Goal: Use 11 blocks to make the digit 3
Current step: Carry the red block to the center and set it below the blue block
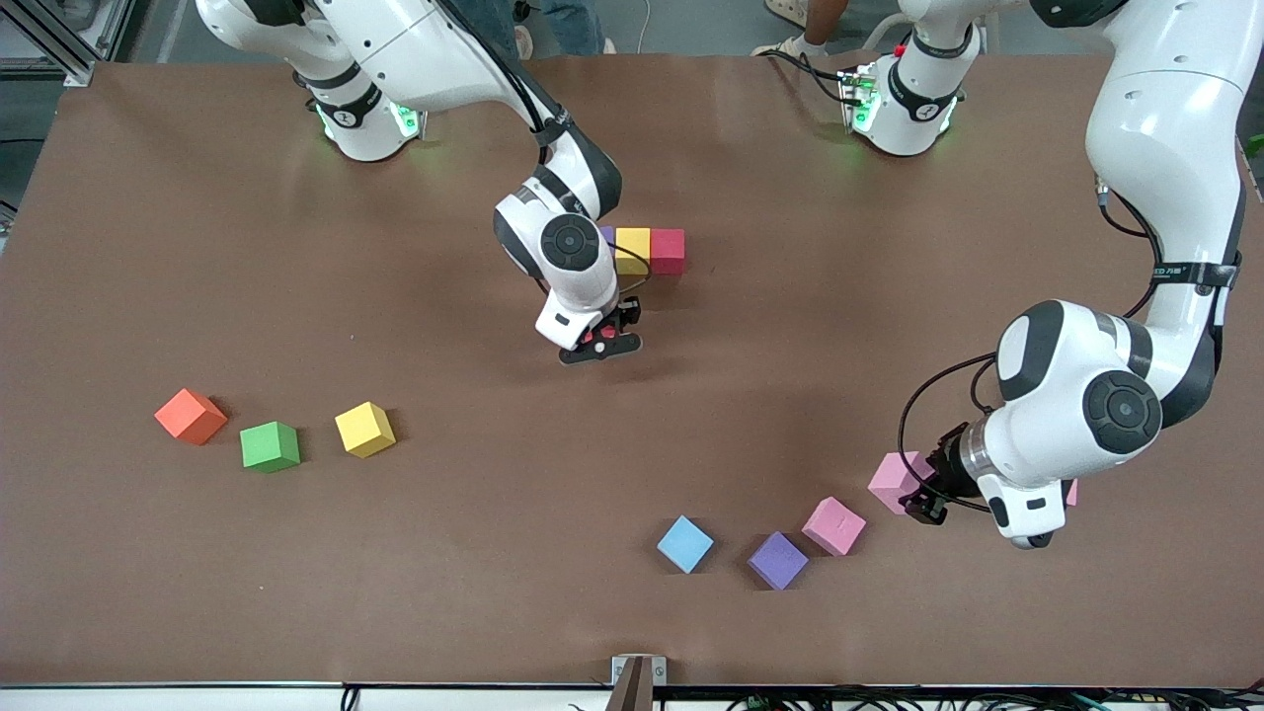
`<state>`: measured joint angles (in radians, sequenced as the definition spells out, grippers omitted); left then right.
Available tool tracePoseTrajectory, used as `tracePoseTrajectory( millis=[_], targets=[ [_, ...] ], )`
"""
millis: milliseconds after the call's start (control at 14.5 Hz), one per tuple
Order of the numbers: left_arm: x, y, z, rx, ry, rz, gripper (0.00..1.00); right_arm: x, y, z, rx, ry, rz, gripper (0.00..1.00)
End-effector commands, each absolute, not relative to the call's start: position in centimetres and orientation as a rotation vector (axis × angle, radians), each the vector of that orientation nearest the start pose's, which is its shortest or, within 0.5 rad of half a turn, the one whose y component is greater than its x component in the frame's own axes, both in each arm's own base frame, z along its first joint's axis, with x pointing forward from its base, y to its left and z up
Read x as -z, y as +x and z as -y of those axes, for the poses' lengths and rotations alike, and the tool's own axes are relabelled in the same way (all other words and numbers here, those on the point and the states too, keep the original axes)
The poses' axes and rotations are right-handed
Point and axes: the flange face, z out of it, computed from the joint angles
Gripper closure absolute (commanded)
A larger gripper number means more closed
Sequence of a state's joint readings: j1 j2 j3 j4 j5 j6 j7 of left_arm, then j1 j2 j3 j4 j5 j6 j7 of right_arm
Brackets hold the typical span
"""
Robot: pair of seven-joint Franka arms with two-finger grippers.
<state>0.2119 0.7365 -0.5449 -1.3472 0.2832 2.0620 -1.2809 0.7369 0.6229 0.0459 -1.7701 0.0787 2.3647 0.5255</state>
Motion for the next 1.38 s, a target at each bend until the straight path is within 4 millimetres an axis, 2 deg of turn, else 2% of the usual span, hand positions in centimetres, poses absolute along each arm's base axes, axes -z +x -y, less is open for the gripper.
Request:
tracePoseTrajectory(
  millis=[0,689,1309],
  targets=[
    [-34.3,72.1,13.6,-0.020,-2.899,1.498,0.83,-20.9,45.5,-46.0,-0.136,-3.089,0.296,0.55],
    [-34.3,72.1,13.8,-0.020,-2.900,1.496,0.83,-20.5,44.5,-45.9,-0.161,-3.099,0.314,0.55],
    [-34.2,72.1,13.9,-0.023,-2.901,1.494,0.83,-21.1,44.3,-45.6,-0.155,-3.098,0.310,0.55]
  ],
)
